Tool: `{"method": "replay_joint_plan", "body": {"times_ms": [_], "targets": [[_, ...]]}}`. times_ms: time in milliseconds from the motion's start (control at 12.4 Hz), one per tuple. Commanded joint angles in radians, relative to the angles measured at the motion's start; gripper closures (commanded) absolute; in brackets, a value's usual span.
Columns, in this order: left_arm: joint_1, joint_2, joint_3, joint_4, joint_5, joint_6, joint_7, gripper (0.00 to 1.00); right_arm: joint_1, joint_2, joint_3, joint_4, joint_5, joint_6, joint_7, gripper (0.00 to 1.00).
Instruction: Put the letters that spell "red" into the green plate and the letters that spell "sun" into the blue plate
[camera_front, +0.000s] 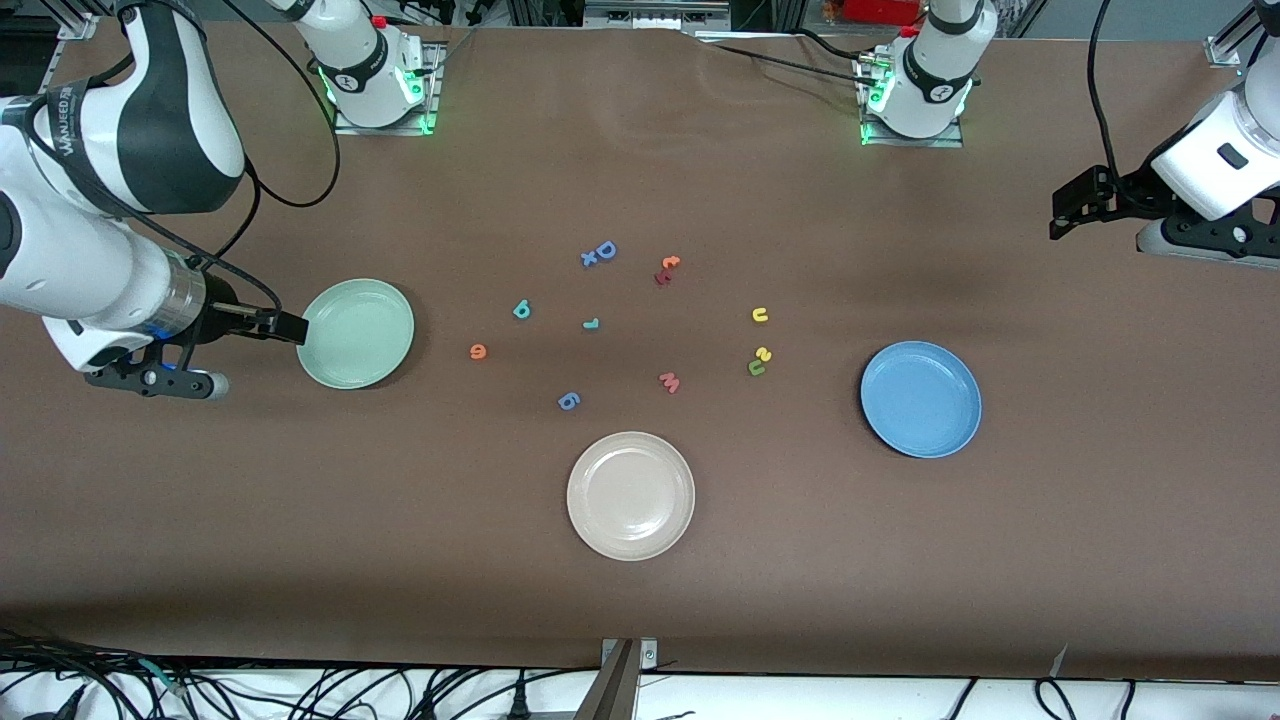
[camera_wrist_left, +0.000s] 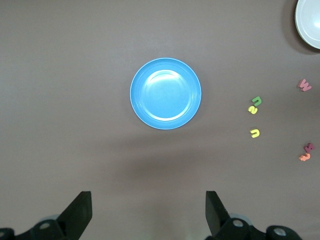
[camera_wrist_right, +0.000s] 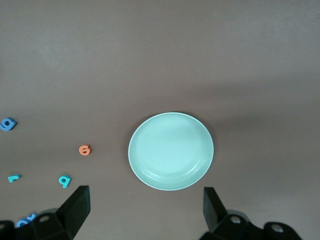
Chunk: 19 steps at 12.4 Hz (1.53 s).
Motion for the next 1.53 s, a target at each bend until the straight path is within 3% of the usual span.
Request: {"method": "replay_joint_plan", "body": {"times_ms": [0,1446], "targets": [[0.003,-0.009,0.001,0.005,-0.025,-0.011,-0.008,0.0,-0.003,-0.006,0.0,-0.002,0.023,-0.01,-0.003,0.0],[0.0,-0.007,0.0,0.008,-0.022,-0.013,-0.012,0.0,-0.003,0.003,0.0,-0.008,0.023,-0.03,-0.003,0.0]]}}
